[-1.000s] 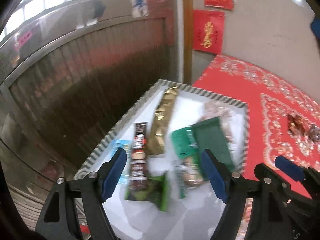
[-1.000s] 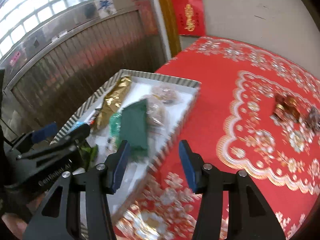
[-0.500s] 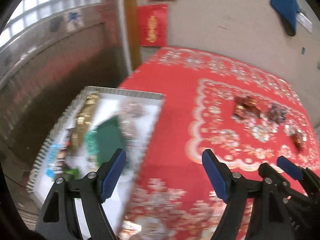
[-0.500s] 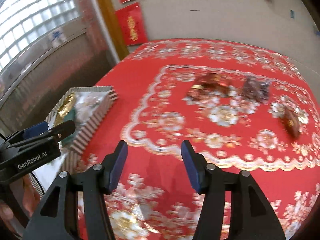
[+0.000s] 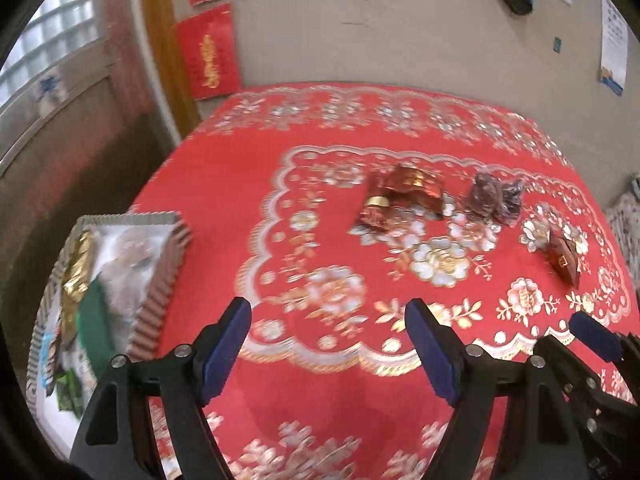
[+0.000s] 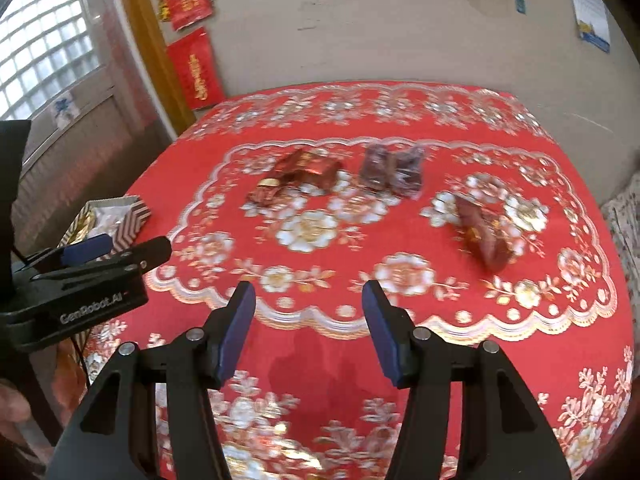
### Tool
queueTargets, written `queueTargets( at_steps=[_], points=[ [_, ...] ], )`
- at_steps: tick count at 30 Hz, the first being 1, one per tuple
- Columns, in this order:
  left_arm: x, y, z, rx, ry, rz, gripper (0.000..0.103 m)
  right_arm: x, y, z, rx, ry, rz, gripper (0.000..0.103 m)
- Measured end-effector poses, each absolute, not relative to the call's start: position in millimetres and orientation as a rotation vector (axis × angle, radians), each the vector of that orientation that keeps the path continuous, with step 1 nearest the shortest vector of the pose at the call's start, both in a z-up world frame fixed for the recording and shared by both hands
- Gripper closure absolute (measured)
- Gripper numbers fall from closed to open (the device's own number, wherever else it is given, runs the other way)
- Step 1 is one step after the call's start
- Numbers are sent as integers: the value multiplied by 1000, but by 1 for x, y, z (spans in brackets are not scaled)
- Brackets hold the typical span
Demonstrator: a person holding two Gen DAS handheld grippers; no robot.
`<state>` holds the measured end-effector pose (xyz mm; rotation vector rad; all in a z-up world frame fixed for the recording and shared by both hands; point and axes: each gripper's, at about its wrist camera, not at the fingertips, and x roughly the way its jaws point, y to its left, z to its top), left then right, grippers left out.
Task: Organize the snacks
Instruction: 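Move both tools back toward the red candies on the tablecloth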
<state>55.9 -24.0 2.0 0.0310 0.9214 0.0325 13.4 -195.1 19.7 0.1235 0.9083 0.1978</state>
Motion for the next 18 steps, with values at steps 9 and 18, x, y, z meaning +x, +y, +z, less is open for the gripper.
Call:
queueTargets(
  at_steps=[9,18],
  points=[
    [122,-50,-14,53,1014,-67,22,38,-221,14,128,937,169,48],
    [183,-43,-33,59,1096,-124,22,51,-230,8,142,960,174,48]
  ],
)
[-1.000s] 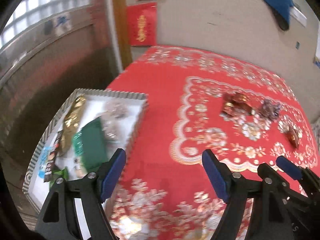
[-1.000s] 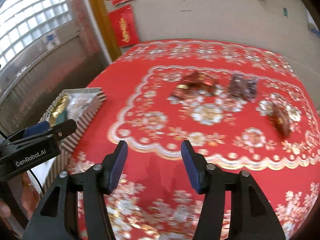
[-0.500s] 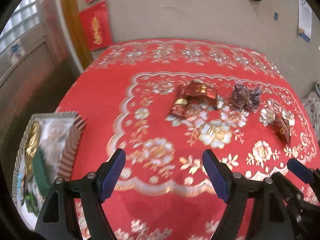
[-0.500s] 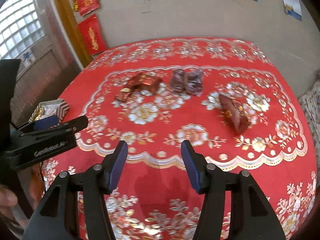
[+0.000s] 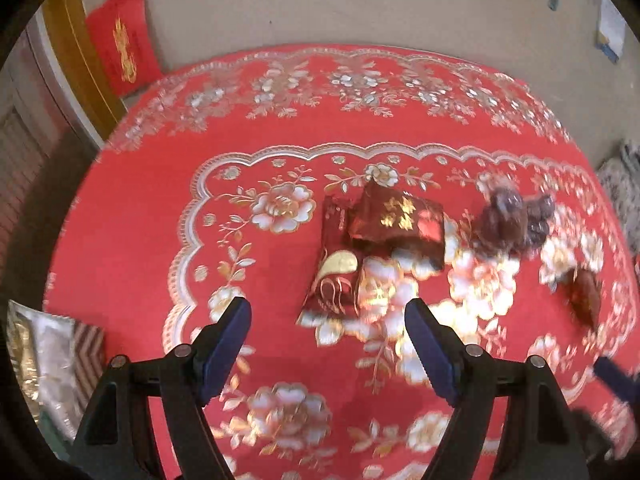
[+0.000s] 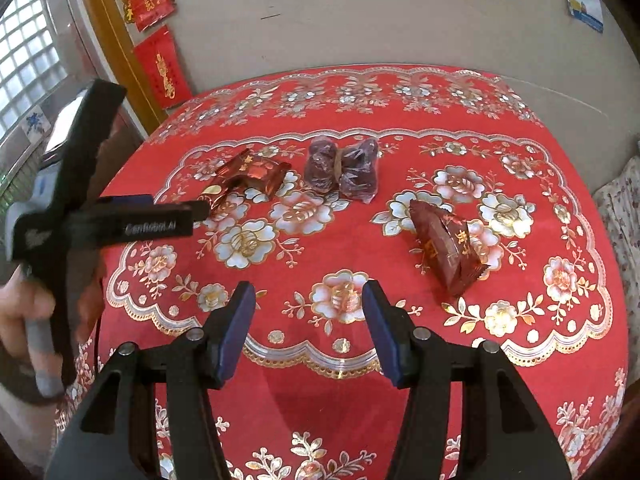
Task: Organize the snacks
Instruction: 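Move both tools back toward the red candies on the tablecloth, then grasp the red chocolate bar wrapper with the left tool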
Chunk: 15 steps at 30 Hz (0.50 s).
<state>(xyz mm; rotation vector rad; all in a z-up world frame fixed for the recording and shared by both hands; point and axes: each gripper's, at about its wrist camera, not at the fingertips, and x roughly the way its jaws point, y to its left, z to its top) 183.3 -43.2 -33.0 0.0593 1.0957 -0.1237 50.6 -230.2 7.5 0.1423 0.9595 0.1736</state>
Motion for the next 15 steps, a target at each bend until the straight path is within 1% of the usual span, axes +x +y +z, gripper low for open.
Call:
queueTargets(
  at_steps=[11,12,13,14,15],
  points=[
    [212,-59,-46,93,1112,-144,24,71,-221,6,113,972,173,48],
    [214,-59,-48,106,1117,-140,28,73,-219,6,114,971,175,48],
    [216,-59,-50,129,1124,-132,42,75,-218,7,113,969,180,48],
    [217,-59,-54,146,1137,-123,49,75,-217,7,112,967,182,48],
    [217,-56,-53,130,1129,-131,52,77,-216,8,111,962,188,48]
  ],
)
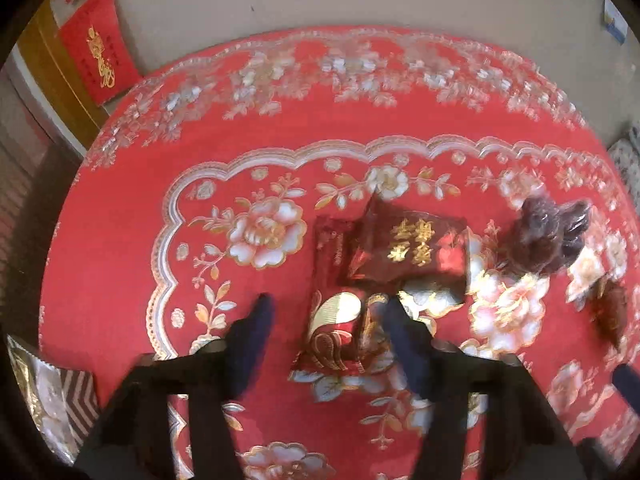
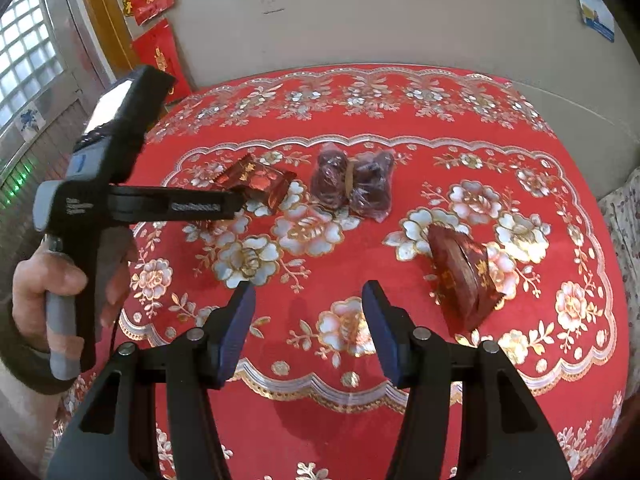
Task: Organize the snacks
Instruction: 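Grasp the red chocolate bar wrapper with the left tool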
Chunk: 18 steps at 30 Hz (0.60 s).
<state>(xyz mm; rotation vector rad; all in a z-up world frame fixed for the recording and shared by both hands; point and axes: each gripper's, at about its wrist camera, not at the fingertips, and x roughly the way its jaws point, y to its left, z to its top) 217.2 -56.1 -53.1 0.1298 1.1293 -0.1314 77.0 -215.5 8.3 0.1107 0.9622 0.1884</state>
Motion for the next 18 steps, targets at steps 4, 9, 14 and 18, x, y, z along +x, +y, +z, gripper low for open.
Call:
queueTargets(
  at_steps=[4,9,14,18],
  points=[
    [217,-46,-52,123,1130,-129,75,89,-209,12,83,928,219,49],
    [210,-35,-51,98,1135,-126,78,127,-187,7,-39,907,328,49],
    [199,-21,-50,77,1162,-79,78,156,-163,-4,-151,907,441,49],
    [188,-7,-51,50,1169,-49,78,181,-152,-12,-211,913,498,48]
  ],
)
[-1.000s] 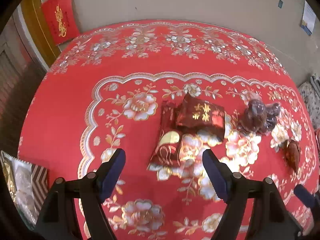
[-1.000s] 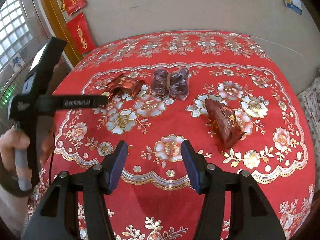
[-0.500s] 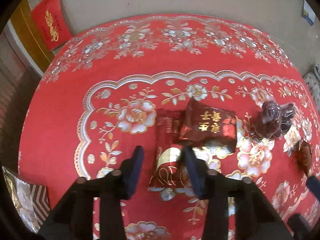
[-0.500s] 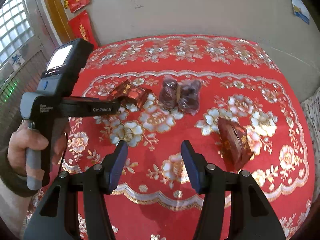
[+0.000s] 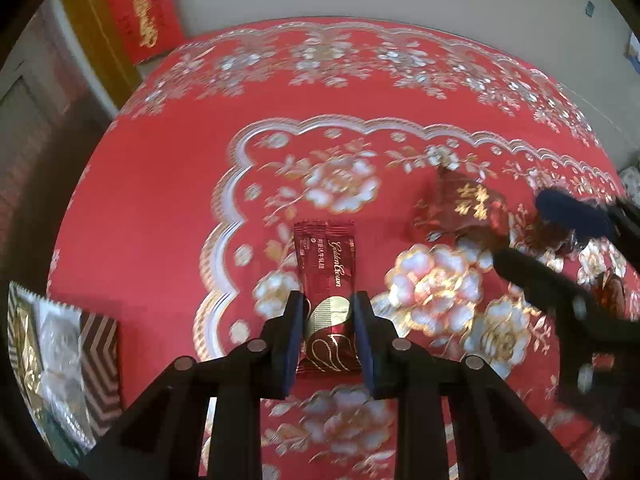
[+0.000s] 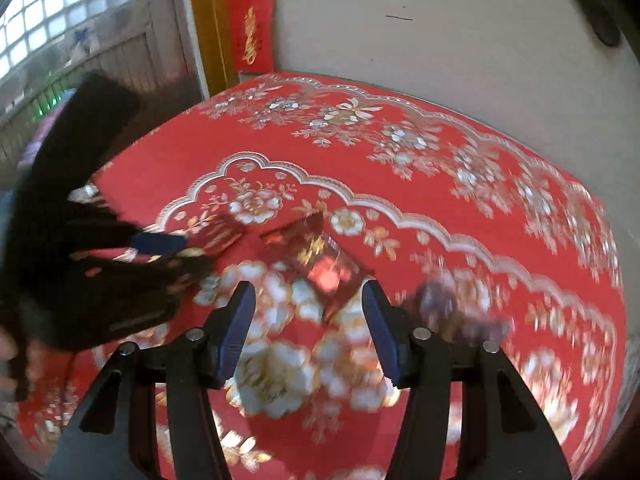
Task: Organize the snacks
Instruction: 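Grasp the red chocolate bar wrapper with the left tool, then grasp the dark red candy packet with the right tool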
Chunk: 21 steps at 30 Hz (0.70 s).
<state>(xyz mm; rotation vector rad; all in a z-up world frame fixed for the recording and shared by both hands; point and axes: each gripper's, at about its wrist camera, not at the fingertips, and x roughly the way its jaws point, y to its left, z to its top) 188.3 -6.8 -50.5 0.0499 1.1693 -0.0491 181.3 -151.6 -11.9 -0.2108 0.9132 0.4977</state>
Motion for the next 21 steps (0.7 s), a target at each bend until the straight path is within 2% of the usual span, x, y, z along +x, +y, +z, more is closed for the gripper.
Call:
queueTargets(
  at_steps=[4,21],
  points=[
    [182,0,-50,52,1177,-41,78,199,-145,-23,-260,942,577,38],
    [177,1,-51,40,1159,-34,78,223,-131,-46,-325,980,594,38]
  ],
)
